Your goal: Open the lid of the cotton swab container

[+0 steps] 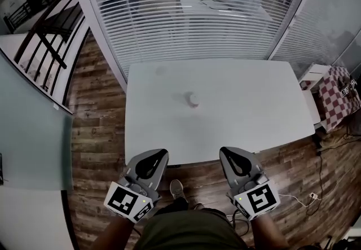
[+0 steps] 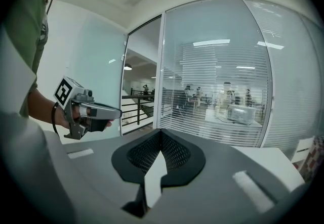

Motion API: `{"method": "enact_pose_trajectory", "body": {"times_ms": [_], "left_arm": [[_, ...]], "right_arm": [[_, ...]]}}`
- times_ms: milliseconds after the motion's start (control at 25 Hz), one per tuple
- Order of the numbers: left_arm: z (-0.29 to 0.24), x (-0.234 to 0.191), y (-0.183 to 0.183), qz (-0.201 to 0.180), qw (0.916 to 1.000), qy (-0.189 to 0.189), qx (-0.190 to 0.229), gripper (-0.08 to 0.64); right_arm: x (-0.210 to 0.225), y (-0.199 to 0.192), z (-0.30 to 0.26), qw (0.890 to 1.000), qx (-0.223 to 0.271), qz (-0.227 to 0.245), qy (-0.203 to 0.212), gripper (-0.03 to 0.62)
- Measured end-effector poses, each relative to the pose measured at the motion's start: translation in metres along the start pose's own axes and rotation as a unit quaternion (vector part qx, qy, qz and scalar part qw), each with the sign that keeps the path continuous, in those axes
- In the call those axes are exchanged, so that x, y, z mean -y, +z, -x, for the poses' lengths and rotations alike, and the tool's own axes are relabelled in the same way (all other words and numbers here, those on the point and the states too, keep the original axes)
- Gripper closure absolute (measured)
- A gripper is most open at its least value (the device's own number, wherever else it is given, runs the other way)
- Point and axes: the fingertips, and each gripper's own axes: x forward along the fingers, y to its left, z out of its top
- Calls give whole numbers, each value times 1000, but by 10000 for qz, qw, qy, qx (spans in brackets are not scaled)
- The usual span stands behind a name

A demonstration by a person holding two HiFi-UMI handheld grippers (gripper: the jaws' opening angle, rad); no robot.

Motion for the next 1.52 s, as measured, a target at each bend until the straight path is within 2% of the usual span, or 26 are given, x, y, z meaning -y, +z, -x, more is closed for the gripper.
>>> {"method": "enact_pose_trajectory", "body": {"times_ms": [320,840,1520], "left_arm": [[-9,-18,9,-51,10000,-68,34,549],[-33,-35,-5,9,9998,28,-187,549],[-127,-60,-19,81,9977,481,-469,549]], "right_arm": [[5,5,-15,9999,8,71,-125,583],[24,-4,-43,10000,-15,-15,21,583],[108,-19,-103,9979,-117,-52,636,583]]}}
